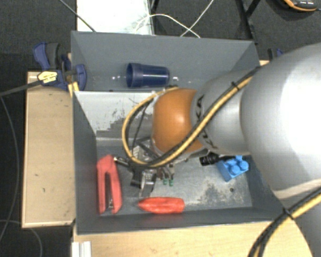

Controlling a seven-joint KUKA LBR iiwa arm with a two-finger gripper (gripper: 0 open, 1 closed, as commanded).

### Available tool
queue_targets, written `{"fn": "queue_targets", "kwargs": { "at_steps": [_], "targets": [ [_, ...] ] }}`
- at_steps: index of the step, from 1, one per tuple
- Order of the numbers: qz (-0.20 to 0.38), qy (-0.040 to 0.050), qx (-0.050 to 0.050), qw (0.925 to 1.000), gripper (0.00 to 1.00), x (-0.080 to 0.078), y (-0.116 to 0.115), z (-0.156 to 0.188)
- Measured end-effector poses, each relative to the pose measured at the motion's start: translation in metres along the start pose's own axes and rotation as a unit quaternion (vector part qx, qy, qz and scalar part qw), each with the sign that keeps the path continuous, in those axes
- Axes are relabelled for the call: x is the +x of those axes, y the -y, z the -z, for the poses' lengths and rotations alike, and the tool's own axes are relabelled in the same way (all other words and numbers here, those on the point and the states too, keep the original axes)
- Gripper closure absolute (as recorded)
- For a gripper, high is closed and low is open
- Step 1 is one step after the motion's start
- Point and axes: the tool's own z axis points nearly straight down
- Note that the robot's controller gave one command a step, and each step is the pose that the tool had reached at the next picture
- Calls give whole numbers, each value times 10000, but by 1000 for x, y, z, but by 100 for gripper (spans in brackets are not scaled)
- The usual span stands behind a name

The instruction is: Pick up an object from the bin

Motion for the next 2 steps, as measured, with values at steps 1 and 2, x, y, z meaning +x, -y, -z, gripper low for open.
{"fn": "queue_targets", "kwargs": {
  "at_steps": [1,2],
  "targets": [
    [-559,37,-14,9984,0,0,-21,73],
    [-77,-18,6,10000,0,1,-1,6]
  ]
}}
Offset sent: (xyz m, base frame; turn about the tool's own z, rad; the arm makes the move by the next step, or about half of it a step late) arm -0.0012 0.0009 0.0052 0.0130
